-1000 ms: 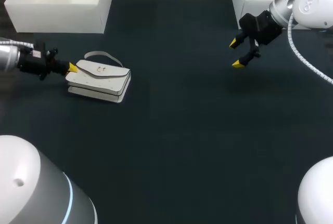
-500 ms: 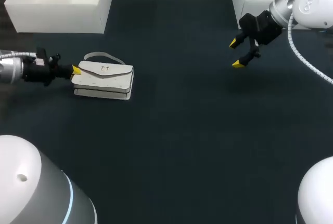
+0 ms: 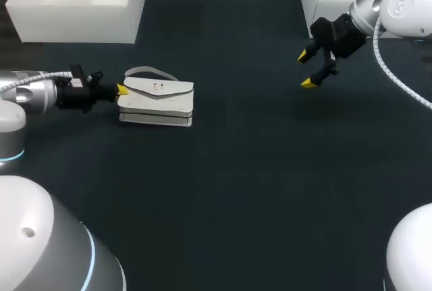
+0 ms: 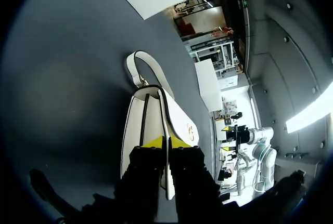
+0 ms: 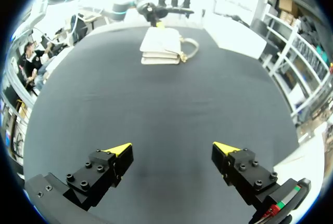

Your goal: Pick up the bag, open it, inspect its contents, close it, and place it on the opposite side

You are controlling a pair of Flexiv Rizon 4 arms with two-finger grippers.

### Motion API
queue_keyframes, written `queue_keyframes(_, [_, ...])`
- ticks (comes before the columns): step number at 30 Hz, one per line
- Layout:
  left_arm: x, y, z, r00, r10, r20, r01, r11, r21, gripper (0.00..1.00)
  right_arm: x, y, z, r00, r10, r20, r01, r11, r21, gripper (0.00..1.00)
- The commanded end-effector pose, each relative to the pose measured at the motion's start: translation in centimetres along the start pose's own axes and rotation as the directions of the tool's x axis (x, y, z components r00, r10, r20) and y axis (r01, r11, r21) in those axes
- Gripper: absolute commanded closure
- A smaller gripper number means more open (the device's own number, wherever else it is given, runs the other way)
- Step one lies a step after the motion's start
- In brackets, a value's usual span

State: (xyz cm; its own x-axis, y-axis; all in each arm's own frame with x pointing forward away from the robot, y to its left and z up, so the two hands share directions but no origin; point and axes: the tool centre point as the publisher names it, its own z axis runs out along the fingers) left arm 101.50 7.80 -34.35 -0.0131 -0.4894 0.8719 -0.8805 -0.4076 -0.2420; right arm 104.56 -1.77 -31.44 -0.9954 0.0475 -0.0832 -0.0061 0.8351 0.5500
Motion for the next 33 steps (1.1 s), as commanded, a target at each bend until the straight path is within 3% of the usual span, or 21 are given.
queue_keyframes(1, [0.8, 0.6, 1.5, 1.0, -0.003, 0.0, 0.003, 0.999, 0.049, 1.0, -0.1, 0.0, 0.0, 1.0, -0.001, -0.001, 0.001, 1.0, -0.001, 0.0])
queue_keyframes(14, [3.1, 3.1, 6.9, 1.0, -0.01, -0.018, 0.01, 1.0, -0.021, 1.0, -0.1, 0.0, 0.0, 1.0, -0.001, -0.001, 0.001, 1.0, -0.001, 0.0])
queue_keyframes(23, [4.6, 4.0, 9.9, 0.999, -0.01, -0.038, 0.008, 0.999, -0.035, 1.0, -0.1, 0.0, 0.0, 1.0, -0.001, -0.001, 0.001, 1.0, -0.001, 0.0])
queue_keyframes(33, [5.0, 4.3, 12.7, 0.998, -0.03, -0.048, 0.029, 0.999, -0.035, 1.0, -0.1, 0.0, 0.0, 1.0, -0.001, -0.001, 0.001, 1.0, -0.001, 0.0])
